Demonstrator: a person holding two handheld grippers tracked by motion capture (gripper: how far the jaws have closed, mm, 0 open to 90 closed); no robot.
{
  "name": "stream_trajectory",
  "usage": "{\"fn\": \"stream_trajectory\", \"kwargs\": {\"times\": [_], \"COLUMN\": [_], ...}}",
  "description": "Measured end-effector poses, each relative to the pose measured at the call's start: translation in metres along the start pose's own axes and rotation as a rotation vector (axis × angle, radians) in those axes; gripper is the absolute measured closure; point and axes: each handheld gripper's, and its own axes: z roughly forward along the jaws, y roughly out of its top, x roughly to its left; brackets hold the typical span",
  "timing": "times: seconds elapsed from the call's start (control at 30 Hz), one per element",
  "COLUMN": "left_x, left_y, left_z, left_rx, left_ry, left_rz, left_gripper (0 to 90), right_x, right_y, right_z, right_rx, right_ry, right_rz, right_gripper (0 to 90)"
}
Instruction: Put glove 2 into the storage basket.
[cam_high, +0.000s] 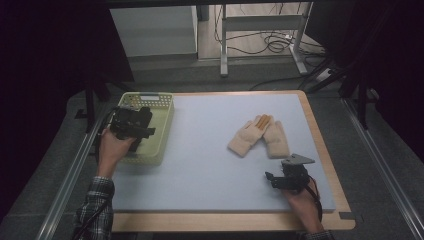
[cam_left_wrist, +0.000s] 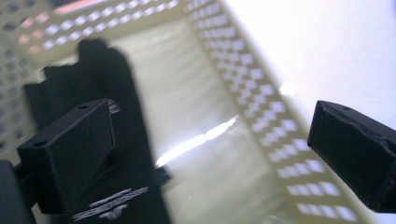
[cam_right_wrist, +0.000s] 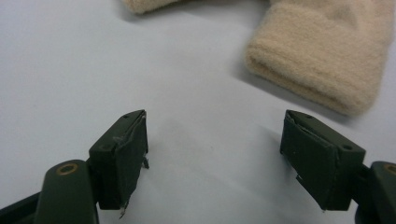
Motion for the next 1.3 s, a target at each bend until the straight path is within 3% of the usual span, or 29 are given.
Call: {"fn": "stream_trajectory", "kwargs": {"times": [0.4, 0.5, 0.7, 0.93, 1.0, 1.03, 1.3], "left_x": [-0.083, -0.103, -0.131, -0.147, -0.149, -0.149, -0.146], "left_y": [-0.016, -0.027, -0.055, -0.088, -0.092, -0.094, -0.108], "left_z": [-0.017, -0.016, 0.0, 0.03, 0.036, 0.038, 0.048], "left_rx": [-0.137, -0.147, -0.128, -0.076, -0.041, -0.034, -0.015], "left_ry": [-0.13, -0.161, -0.178, -0.191, -0.183, -0.159, -0.163], "left_rz": [0.167, 0.2, 0.241, 0.243, 0.262, 0.273, 0.244], "left_gripper": [1.1, 1.2, 1.4, 1.4, 1.4, 1.3, 1.4], "right_x": [0.0, 0.0, 0.0, -0.001, 0.0, 0.0, -0.008], "right_y": [0.0, 0.0, 0.0, 0.0, 0.0, 0.0, 0.002], "right_z": [0.0, 0.0, 0.0, 0.0, -0.001, -0.001, -0.016], "right_rx": [-0.001, -0.001, 0.003, 0.0, -0.005, -0.007, -0.037], "right_ry": [0.001, 0.001, -0.012, 0.001, 0.005, 0.004, 0.031], "right_rz": [0.0, 0.0, 0.003, 0.003, 0.004, 0.004, 0.054], "right_gripper": [22.9, 22.9, 19.3, 22.7, 26.4, 28.6, 43.1]}}
